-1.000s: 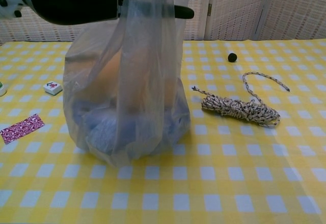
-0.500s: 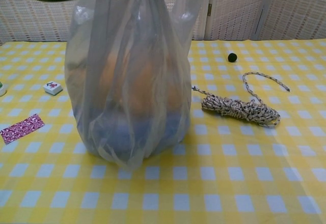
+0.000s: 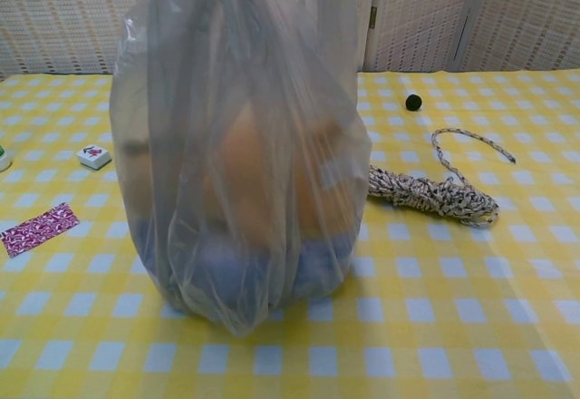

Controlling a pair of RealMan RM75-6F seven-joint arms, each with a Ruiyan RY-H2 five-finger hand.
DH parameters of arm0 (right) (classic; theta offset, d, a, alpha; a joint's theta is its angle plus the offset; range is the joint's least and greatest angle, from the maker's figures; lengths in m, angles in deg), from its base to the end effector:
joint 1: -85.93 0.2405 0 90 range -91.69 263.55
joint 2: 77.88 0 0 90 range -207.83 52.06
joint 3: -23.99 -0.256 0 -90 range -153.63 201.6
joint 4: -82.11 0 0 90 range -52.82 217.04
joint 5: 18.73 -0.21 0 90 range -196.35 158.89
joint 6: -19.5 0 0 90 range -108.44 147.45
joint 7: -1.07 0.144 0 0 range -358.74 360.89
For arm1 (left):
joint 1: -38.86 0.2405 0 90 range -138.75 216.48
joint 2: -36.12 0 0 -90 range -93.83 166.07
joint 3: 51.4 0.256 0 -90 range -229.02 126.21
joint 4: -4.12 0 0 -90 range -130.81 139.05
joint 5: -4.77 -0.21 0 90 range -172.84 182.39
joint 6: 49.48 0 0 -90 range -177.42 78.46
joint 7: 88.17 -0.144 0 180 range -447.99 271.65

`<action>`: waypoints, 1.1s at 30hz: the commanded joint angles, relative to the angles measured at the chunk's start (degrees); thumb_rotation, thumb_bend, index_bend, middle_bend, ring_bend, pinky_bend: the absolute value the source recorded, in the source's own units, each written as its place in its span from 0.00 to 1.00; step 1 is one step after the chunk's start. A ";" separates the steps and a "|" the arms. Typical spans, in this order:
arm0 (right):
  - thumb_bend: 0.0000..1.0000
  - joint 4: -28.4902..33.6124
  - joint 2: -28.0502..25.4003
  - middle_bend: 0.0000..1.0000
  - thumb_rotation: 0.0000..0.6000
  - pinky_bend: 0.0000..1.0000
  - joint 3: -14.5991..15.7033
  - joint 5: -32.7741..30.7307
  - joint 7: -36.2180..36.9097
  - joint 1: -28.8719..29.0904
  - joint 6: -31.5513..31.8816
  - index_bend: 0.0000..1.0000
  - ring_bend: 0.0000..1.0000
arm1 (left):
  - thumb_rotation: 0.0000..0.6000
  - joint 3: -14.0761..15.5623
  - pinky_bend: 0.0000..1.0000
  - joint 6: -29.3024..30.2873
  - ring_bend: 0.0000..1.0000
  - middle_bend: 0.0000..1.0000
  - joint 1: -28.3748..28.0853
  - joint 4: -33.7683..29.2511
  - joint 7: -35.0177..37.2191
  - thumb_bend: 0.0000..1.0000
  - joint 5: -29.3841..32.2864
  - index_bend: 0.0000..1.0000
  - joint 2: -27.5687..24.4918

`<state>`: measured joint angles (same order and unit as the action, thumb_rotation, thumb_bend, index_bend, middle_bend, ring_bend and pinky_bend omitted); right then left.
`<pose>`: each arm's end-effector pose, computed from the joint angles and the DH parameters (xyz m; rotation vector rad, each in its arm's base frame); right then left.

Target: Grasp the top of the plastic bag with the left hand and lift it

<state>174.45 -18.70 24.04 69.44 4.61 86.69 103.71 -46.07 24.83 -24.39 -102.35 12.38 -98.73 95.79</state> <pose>-0.3291 -0.1474 0.1764 1.4120 -0.9637 0.8096 -0.0140 0.2785 0.1104 1.3145 1.7738 1.2176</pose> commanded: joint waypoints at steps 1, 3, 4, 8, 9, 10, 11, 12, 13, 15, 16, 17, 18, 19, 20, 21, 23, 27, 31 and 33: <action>0.33 0.01 -0.04 0.00 1.00 0.00 0.03 0.03 0.06 0.00 -0.02 0.00 0.00 | 1.00 -1.60 0.87 -2.30 0.66 0.72 1.25 -3.36 -3.57 0.34 4.30 0.54 -0.71; 0.33 0.02 -0.08 0.00 1.00 0.00 0.04 0.02 0.15 -0.02 0.00 0.00 0.00 | 1.00 -2.43 0.90 -2.73 0.69 0.76 1.92 -4.66 -4.69 0.48 6.01 0.56 -0.83; 0.33 0.03 -0.08 0.00 1.00 0.00 0.02 0.03 0.16 -0.03 0.03 0.00 0.00 | 1.00 -2.79 0.92 -2.93 0.70 0.77 2.19 -5.17 -5.17 0.62 6.69 0.56 -0.92; 0.33 0.04 -0.09 0.00 1.00 0.00 0.05 0.00 0.15 0.02 -0.11 0.00 0.00 | 1.00 -4.08 0.97 -4.76 0.74 0.80 3.34 -8.17 -9.53 0.94 10.22 0.54 -2.17; 0.33 0.06 -0.08 0.00 1.00 0.00 0.07 0.03 0.11 0.05 -0.17 0.00 0.00 | 1.00 -4.50 0.99 -5.39 0.76 0.81 3.68 -9.47 -10.48 0.97 11.42 0.54 -2.61; 0.33 0.08 -0.09 0.00 1.00 0.00 0.08 0.06 0.12 0.07 -0.19 0.00 0.00 | 1.00 -4.81 1.00 -5.80 0.77 0.82 3.96 -10.36 -10.80 0.98 12.26 0.54 -2.97; 0.33 0.11 -0.10 0.00 1.00 0.00 0.10 0.08 0.09 0.07 -0.21 0.00 0.00 | 1.00 -5.34 1.00 -6.26 0.78 0.82 4.38 -11.49 -11.37 0.99 13.65 0.54 -3.46; 0.33 0.14 -0.10 0.00 1.00 0.00 0.12 0.10 0.08 0.07 -0.21 0.00 0.00 | 1.00 -5.72 1.00 -6.63 0.80 0.82 4.68 -12.26 -12.01 1.00 14.57 0.54 -3.84; 0.33 0.15 -0.11 0.00 1.00 0.00 0.15 0.14 0.07 0.06 -0.20 0.00 0.00 | 1.00 -6.09 1.00 -7.04 0.80 0.82 4.98 -13.11 -12.60 1.00 15.59 0.54 -4.27; 0.33 0.19 -0.13 0.00 1.00 0.00 0.21 0.28 0.09 0.04 -0.14 0.00 0.00 | 1.00 -7.22 1.00 -7.66 0.81 0.82 5.69 -14.95 -13.75 1.00 17.80 0.53 -5.15; 0.33 0.22 -0.12 0.00 1.00 0.00 0.23 0.33 0.08 0.04 -0.13 0.00 0.00 | 1.00 -7.68 1.00 -7.77 0.81 0.82 6.04 -15.54 -14.11 1.00 18.38 0.52 -5.43; 0.33 0.25 -0.12 0.00 1.00 0.00 0.25 0.39 0.08 0.05 -0.13 0.00 0.00 | 1.00 -8.14 1.00 -7.91 0.81 0.82 6.39 -16.16 -14.24 1.00 18.97 0.52 -5.75; 0.33 0.25 -0.13 0.00 1.00 0.00 0.29 0.44 0.09 0.07 -0.17 0.00 0.00 | 1.00 -8.79 1.00 -8.14 0.81 0.82 6.82 -16.98 -14.40 1.00 19.73 0.52 -6.35; 0.33 0.26 -0.14 0.00 1.00 0.00 0.31 0.46 0.12 0.09 -0.24 0.00 0.00 | 1.00 -9.24 1.00 -8.54 0.81 0.82 7.05 -17.63 -14.59 1.00 20.27 0.52 -7.00; 0.33 0.27 -0.15 0.00 1.00 0.00 0.33 0.49 0.17 0.11 -0.27 0.00 0.00 | 1.00 -9.67 1.00 -9.17 0.81 0.82 7.19 -18.36 -14.62 1.00 20.79 0.52 -7.85; 0.33 0.30 -0.19 0.00 1.00 0.00 0.38 0.60 0.29 0.11 -0.25 0.00 0.00 | 1.00 -10.39 1.00 -10.46 0.81 0.82 7.27 -19.92 -14.01 1.00 22.47 0.52 -9.72; 0.33 0.34 -0.30 0.00 1.00 0.00 0.51 0.92 0.48 0.04 -0.06 0.00 0.00 | 1.00 -12.48 1.00 -14.50 0.81 0.82 6.54 -23.51 -11.28 1.00 27.26 0.51 -14.94; 0.33 0.36 -0.50 0.00 1.00 0.00 0.81 1.72 1.08 -0.12 0.41 0.00 0.00 | 1.00 -18.51 1.00 -19.34 0.81 0.82 5.47 -27.31 -7.09 1.00 35.74 0.50 -24.93; 0.33 0.34 -0.68 0.00 1.00 0.00 1.03 2.24 1.64 -0.18 0.63 0.00 0.00 | 1.00 -24.26 1.00 -23.36 0.81 0.82 4.98 -28.51 -3.56 1.00 41.07 0.50 -32.52; 0.33 0.38 -0.84 0.00 1.00 0.00 1.14 2.62 2.09 -0.35 1.08 0.00 0.00 | 1.00 -28.33 1.00 -26.63 0.80 0.82 4.73 -28.51 0.22 1.00 44.81 0.49 -37.56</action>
<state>174.81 -19.46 25.12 71.87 6.54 86.44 104.57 -68.78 3.07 -18.94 -129.25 7.61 -59.53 64.59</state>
